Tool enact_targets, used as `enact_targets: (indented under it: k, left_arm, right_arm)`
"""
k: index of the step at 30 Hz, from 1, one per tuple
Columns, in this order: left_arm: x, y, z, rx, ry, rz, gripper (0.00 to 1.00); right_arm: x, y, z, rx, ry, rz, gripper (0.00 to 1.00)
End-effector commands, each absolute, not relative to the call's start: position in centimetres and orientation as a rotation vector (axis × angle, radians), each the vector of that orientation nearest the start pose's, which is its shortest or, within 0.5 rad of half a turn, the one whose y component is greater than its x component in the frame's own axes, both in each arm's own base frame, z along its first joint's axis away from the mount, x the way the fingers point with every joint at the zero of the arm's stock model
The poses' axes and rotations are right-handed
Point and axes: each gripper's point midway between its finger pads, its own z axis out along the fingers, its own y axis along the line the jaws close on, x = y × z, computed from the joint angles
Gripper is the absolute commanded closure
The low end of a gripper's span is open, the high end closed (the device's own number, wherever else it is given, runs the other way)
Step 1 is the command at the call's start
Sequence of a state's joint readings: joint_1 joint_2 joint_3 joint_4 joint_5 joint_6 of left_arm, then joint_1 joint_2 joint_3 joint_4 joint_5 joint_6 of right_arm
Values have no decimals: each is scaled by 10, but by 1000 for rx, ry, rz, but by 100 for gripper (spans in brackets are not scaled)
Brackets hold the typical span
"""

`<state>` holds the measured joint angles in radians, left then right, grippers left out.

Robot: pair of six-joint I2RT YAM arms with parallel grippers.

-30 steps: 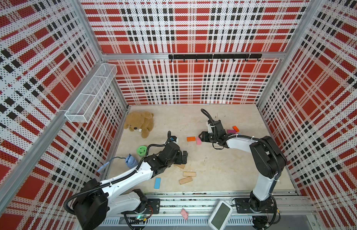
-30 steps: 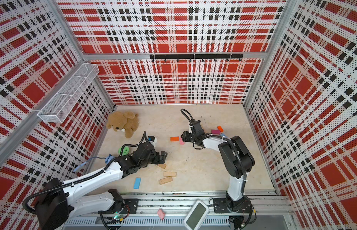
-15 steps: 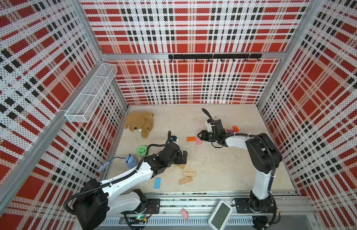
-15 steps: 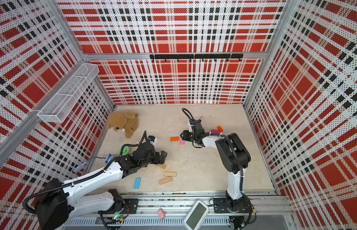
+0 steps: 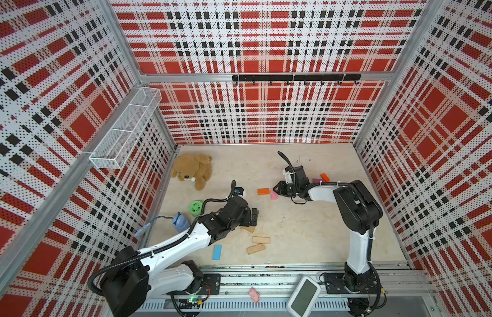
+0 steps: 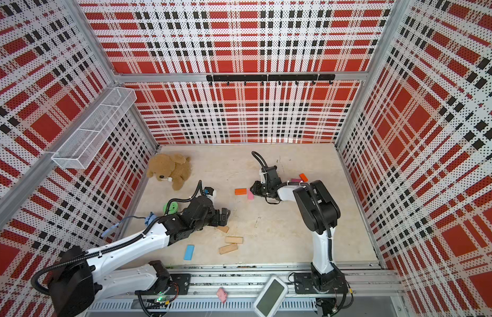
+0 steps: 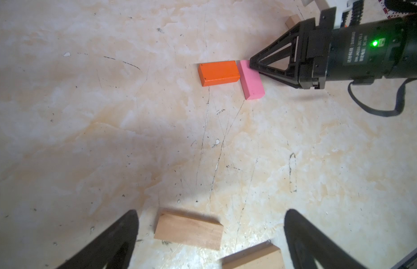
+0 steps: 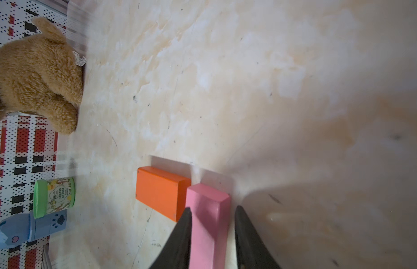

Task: Assemble the letter p with building blocks
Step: Assemble the building block at the center of the board.

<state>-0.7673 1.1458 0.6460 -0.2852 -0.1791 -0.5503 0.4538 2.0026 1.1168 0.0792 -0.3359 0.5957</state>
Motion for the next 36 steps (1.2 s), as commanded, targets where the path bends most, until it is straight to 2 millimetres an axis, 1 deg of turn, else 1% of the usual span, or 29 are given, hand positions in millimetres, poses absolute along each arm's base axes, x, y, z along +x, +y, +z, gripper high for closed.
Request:
enact_targets:
  k: [1,4,12,36]
  left_arm:
    - [261,-209,128,171,2352,-447,1]
    - [260,-209,129,170,2350,-448,1]
    - [260,-208,128,167,2353,-444,1]
    - [262,-207,127,168,2355,-431,1]
  right_arm:
    - [418,269,40,9,2482,907,68]
    - [413,268,39,15,2495,914,70]
    - [409,268,39,19,2504,927,71]
    - [407,276,33,-2,2528,961,74]
